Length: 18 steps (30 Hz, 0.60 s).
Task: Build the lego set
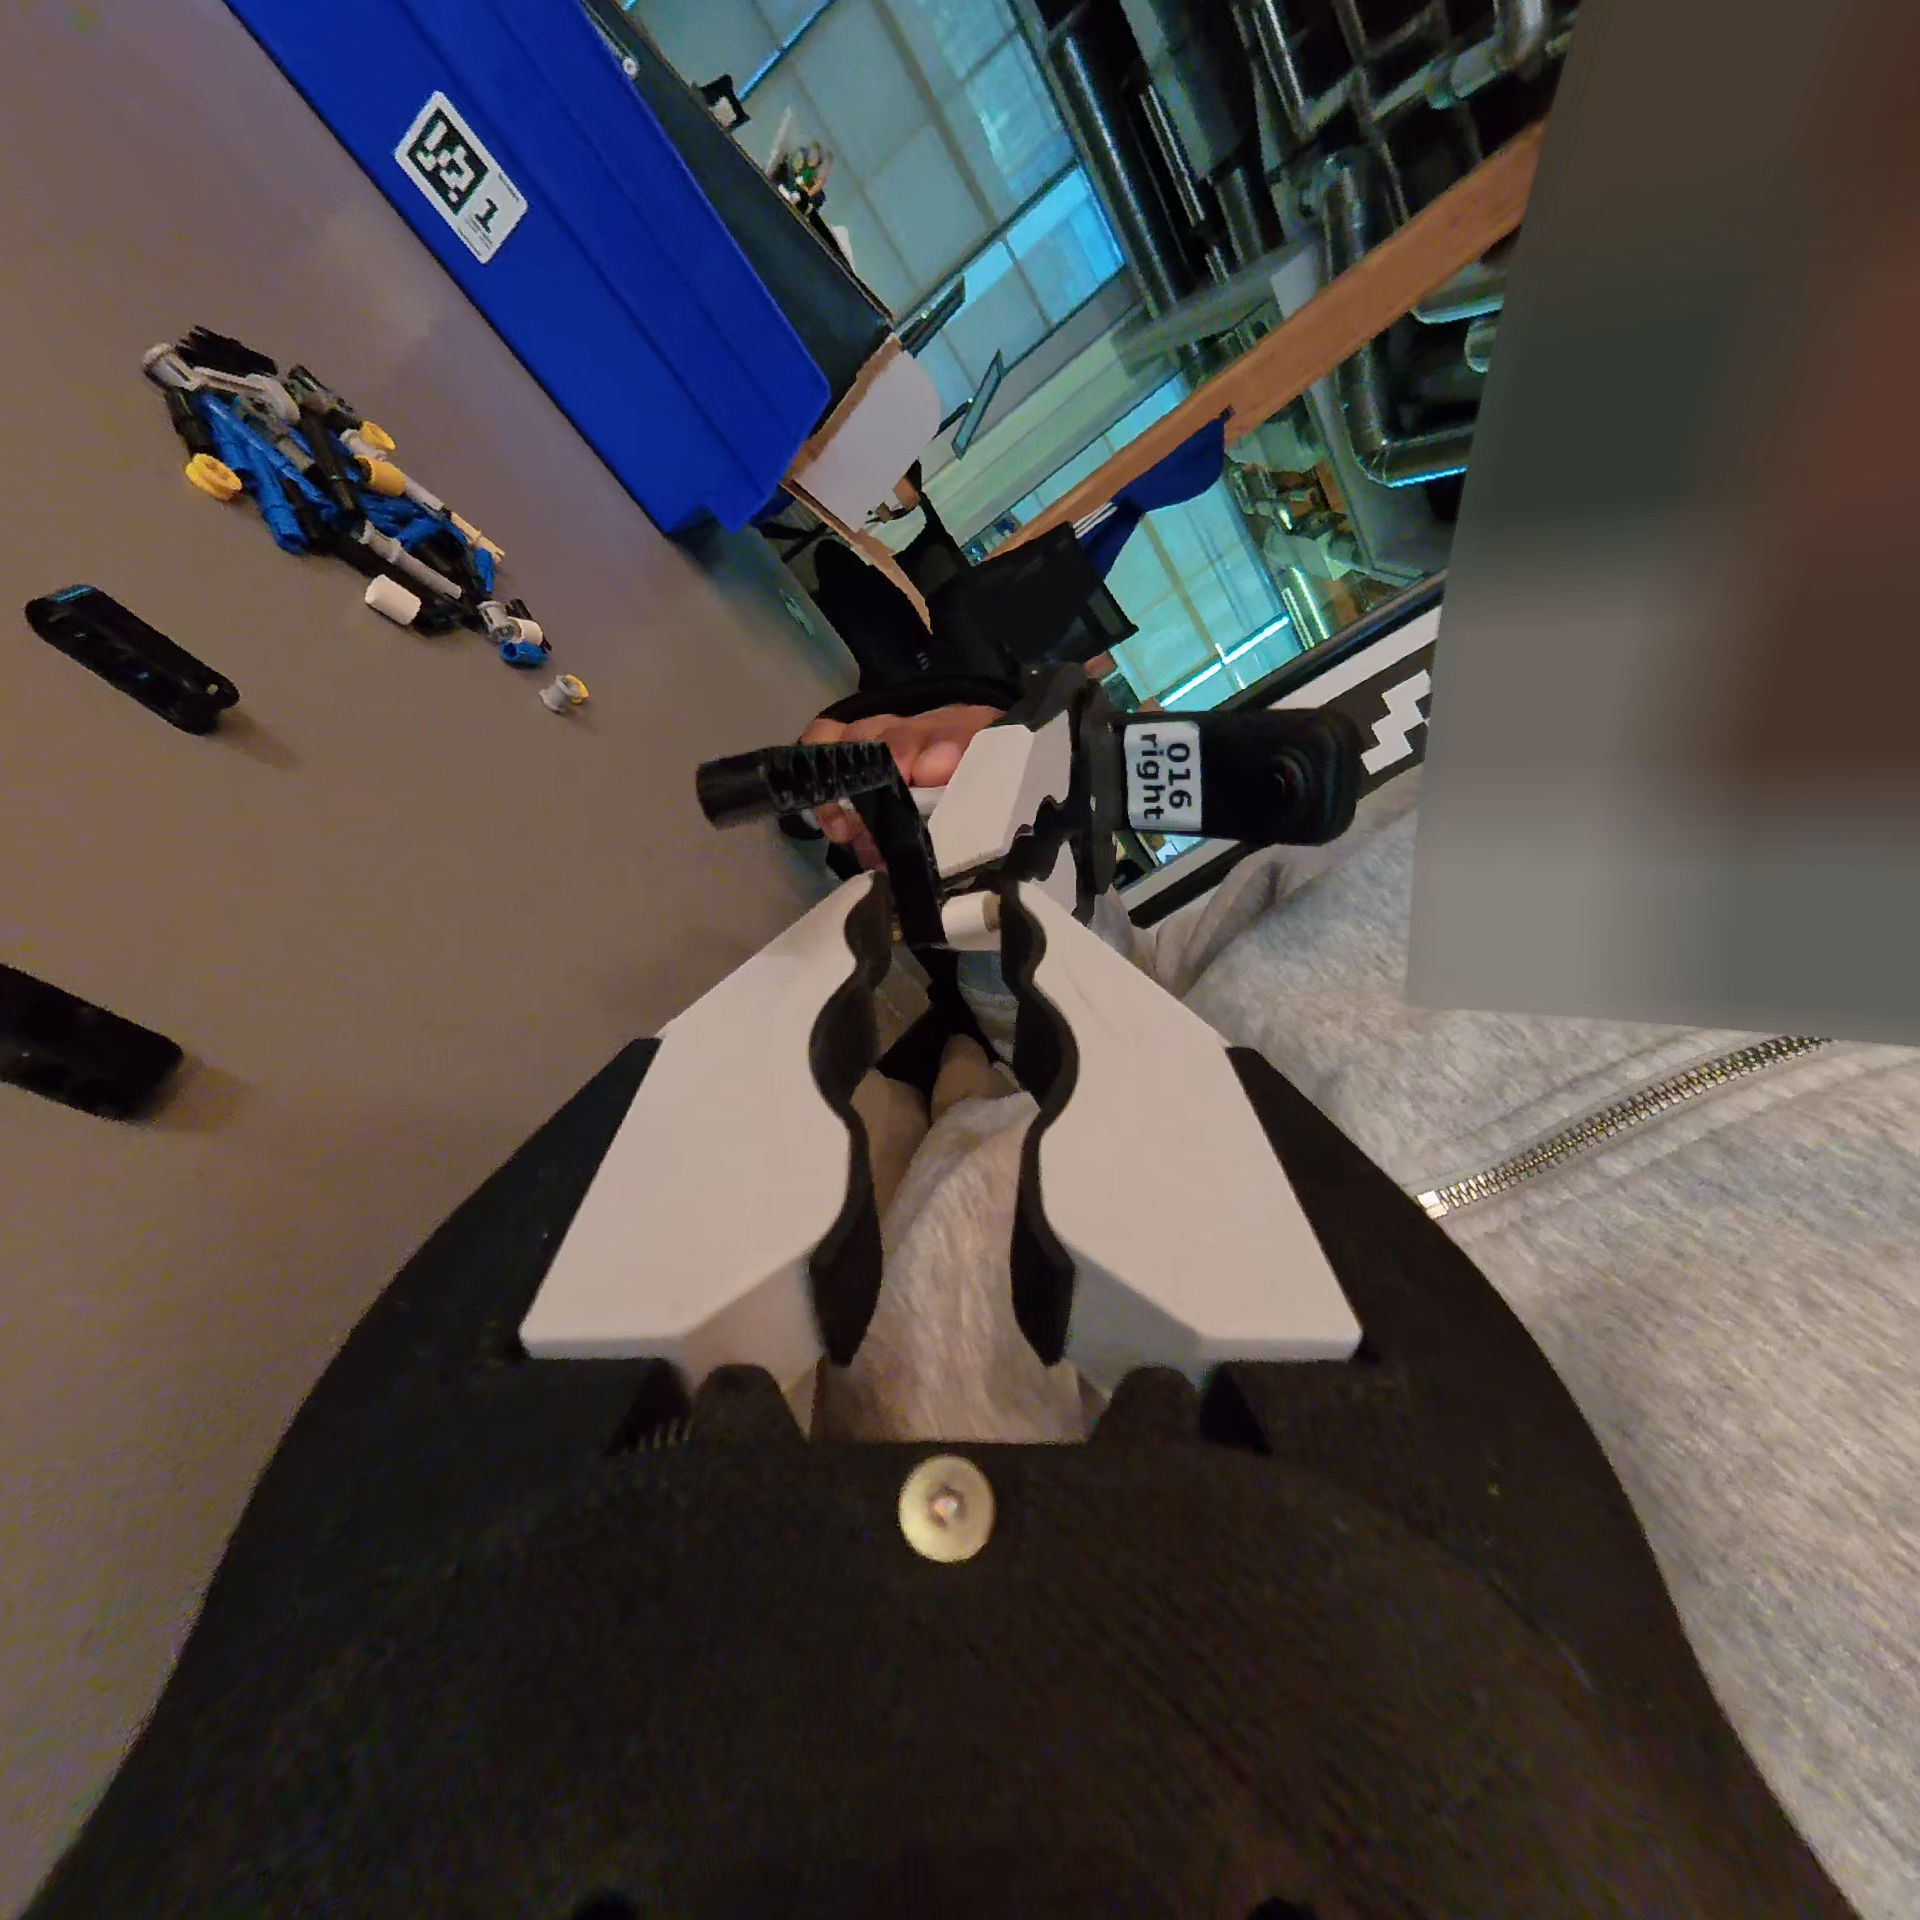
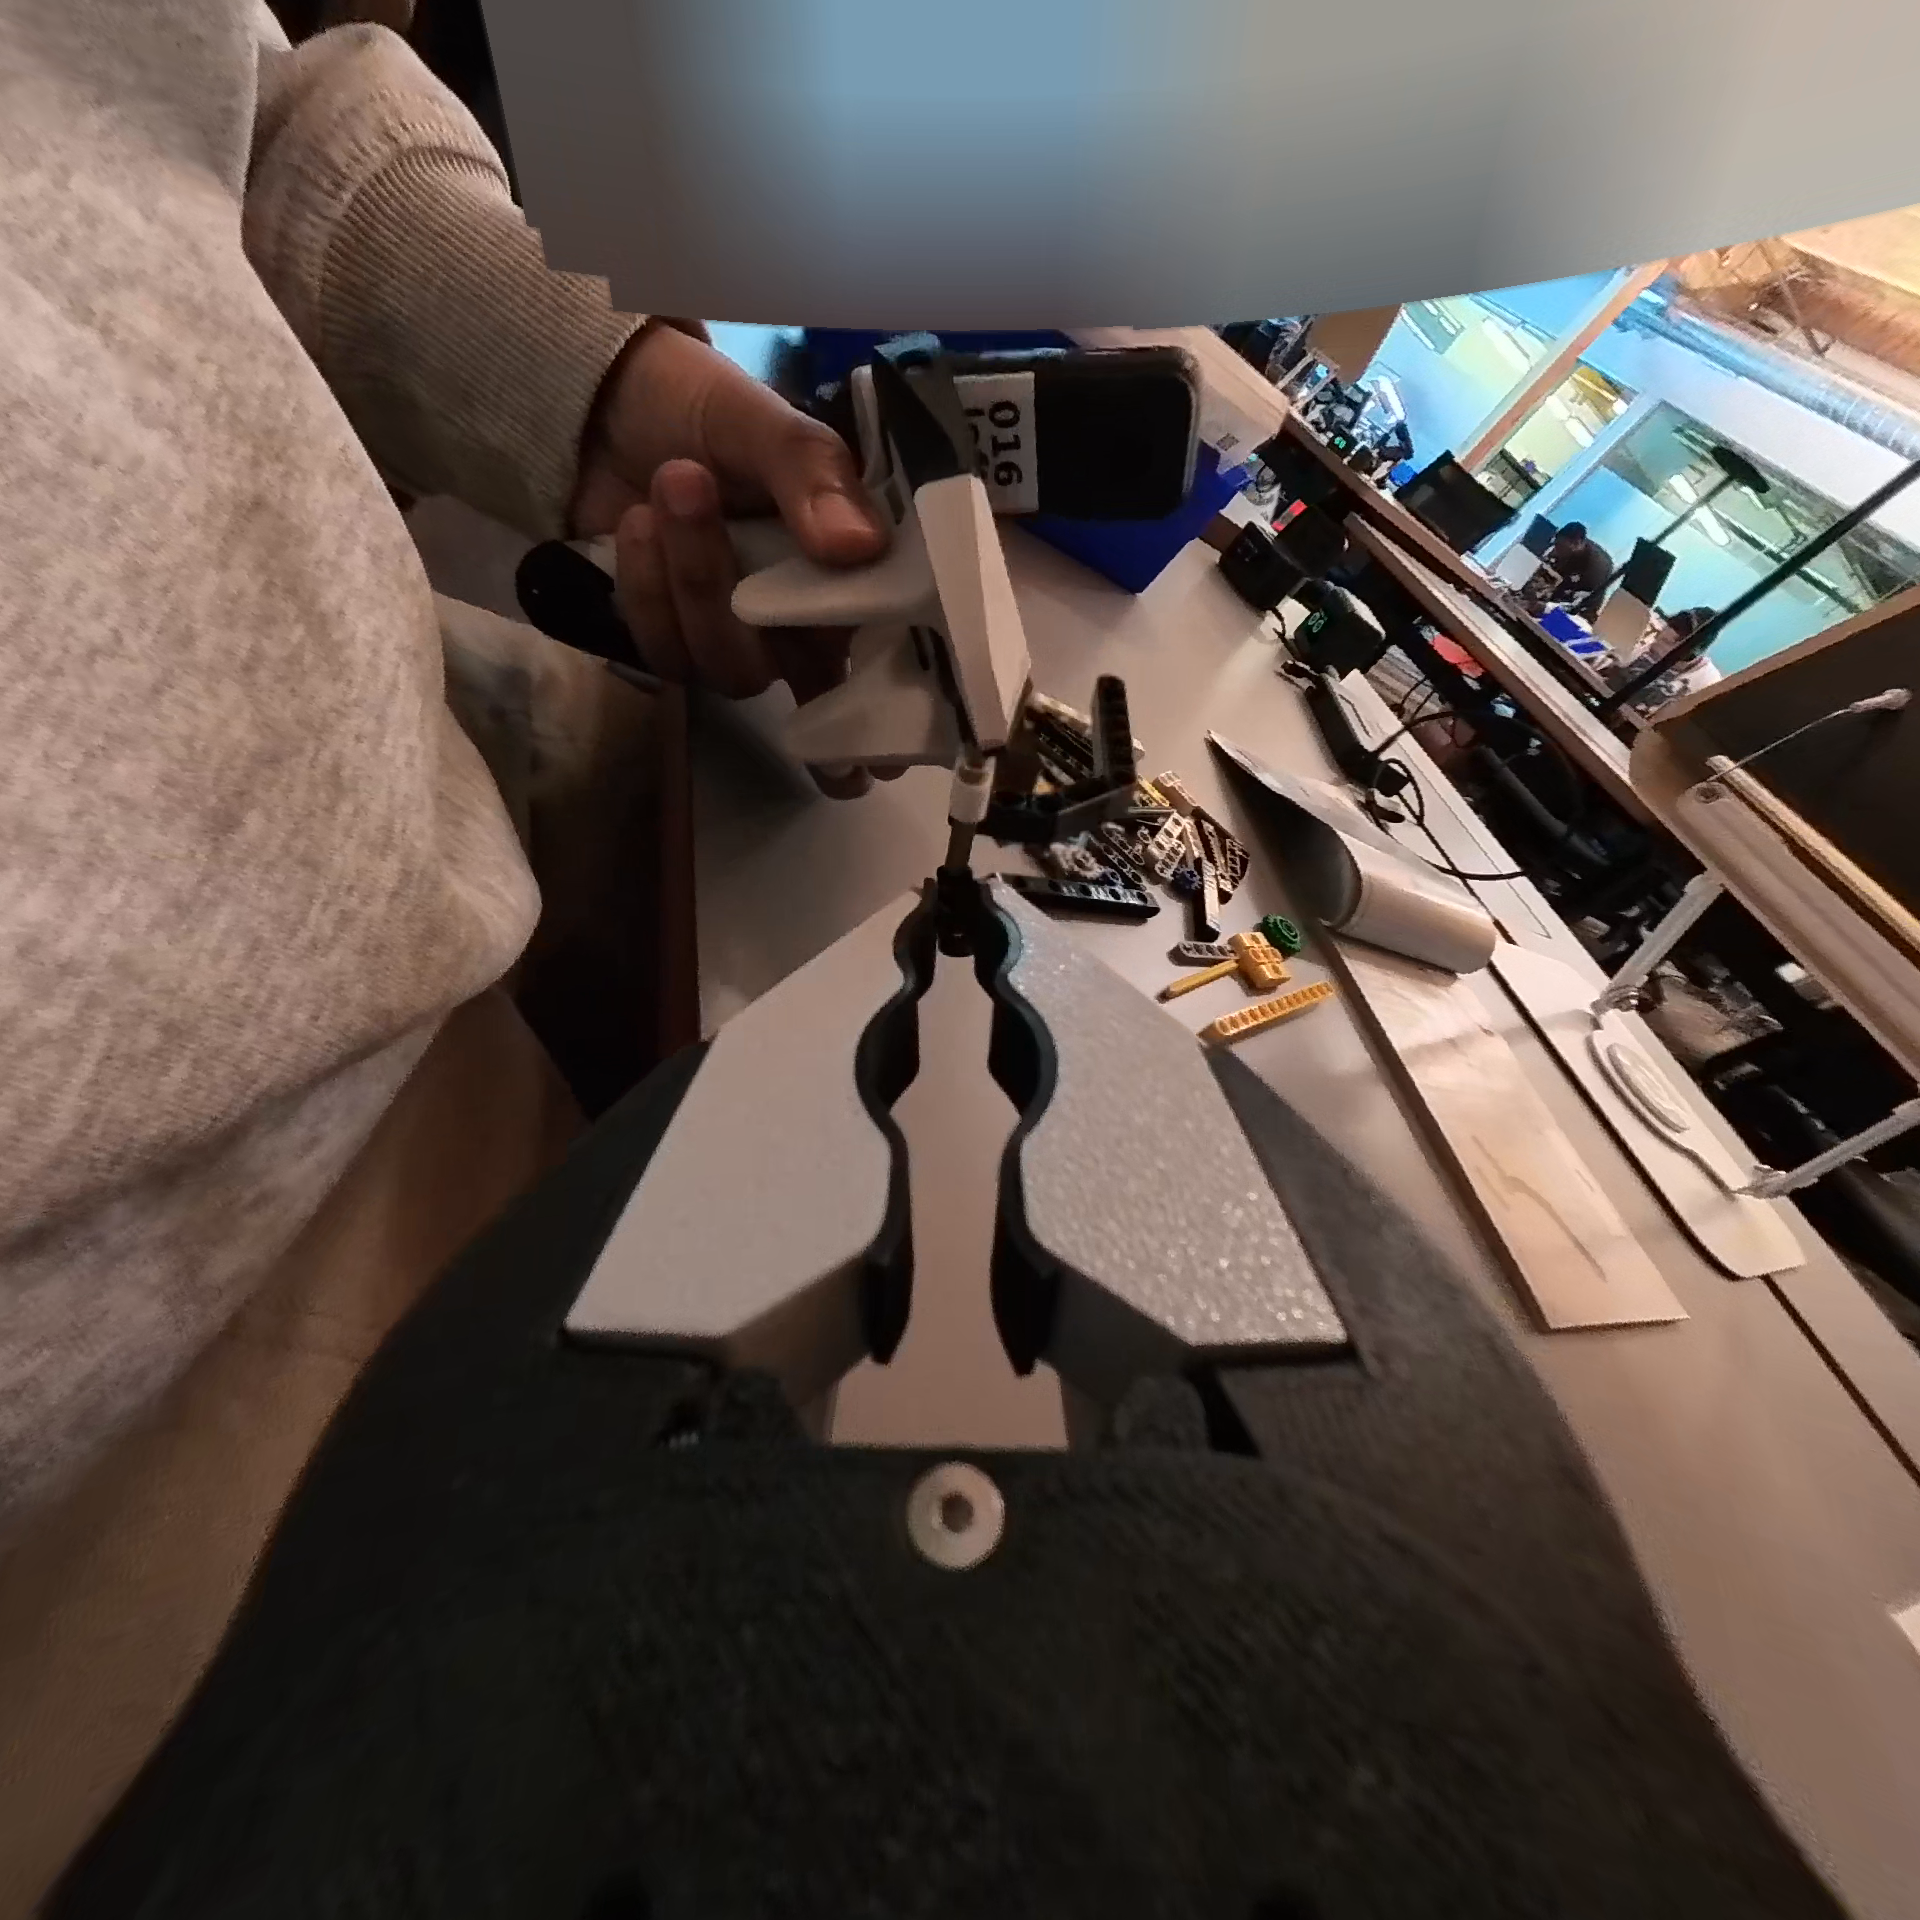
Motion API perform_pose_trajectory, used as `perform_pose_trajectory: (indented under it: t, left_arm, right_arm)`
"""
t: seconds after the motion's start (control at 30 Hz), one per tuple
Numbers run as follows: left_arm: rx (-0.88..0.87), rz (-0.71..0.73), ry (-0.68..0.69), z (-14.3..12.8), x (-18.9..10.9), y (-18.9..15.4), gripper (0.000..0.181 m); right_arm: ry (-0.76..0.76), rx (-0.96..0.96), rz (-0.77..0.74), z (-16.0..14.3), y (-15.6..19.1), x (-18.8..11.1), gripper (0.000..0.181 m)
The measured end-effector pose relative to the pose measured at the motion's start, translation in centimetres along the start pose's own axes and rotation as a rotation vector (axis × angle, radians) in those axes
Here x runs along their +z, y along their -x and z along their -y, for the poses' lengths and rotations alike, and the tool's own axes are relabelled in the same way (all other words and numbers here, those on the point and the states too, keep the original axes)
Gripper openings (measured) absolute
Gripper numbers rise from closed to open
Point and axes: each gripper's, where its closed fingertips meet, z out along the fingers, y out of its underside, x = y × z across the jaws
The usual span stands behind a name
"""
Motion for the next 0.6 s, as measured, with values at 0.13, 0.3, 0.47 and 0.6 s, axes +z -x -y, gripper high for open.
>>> perform_pose_trajectory:
  t: [0.13, 0.3, 0.47, 0.6]
  left_arm:
    - [-0.003, -0.018, 0.0, 0.0, 0.0, -0.2, 0.017]
    - [-0.021, -0.021, 0.001, -0.1, 0.1, -0.2, 0.017]
    - [-0.021, -0.006, -0.016, 0.2, 0.1, 0.0, 0.017]
    - [-0.007, 0.012, -0.035, 0.5, 0.1, 0.2, 0.017]
  right_arm:
    - [-0.043, 0.034, 0.006, 0.6, -0.1, -0.3, 0.0]
    - [-0.036, 0.051, -0.006, 0.5, -0.5, -0.4, 0.0]
    - [-0.006, 0.056, -0.061, -0.2, -1.5, -0.5, 0.0]
    - [0.062, 0.121, -0.152, -1.2, -3.3, -0.4, 0.0]
